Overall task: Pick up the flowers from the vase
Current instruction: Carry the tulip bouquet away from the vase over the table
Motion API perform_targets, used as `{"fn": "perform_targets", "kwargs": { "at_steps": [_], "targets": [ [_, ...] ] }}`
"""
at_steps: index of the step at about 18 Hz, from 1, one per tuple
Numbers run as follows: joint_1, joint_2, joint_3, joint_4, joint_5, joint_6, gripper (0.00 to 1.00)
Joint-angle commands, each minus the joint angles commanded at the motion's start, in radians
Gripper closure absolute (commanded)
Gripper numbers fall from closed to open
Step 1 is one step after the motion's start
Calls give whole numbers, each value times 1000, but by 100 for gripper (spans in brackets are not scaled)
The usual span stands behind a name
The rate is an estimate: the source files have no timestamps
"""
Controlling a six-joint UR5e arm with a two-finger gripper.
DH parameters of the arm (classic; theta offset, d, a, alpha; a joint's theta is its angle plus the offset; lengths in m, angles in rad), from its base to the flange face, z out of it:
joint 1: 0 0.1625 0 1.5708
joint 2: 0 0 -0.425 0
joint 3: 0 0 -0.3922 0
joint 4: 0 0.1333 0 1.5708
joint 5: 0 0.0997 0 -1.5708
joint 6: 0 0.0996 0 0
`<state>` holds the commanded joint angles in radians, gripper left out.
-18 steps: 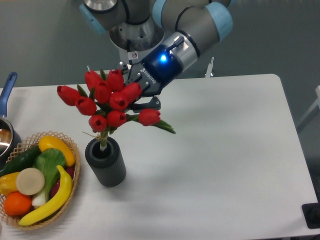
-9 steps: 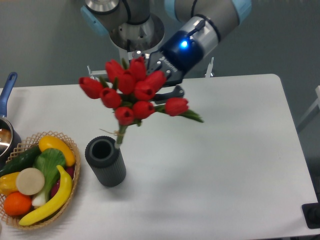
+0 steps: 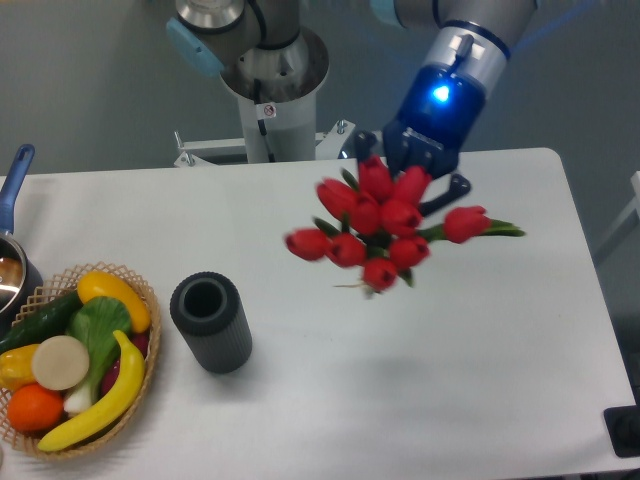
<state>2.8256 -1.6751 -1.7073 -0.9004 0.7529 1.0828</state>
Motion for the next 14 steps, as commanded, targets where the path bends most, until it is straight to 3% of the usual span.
{"fn": "perform_targets", "kwargs": {
  "at_steps": [14],
  "targets": [
    [12,-156,-6,-6,518,150,100]
  ]
}}
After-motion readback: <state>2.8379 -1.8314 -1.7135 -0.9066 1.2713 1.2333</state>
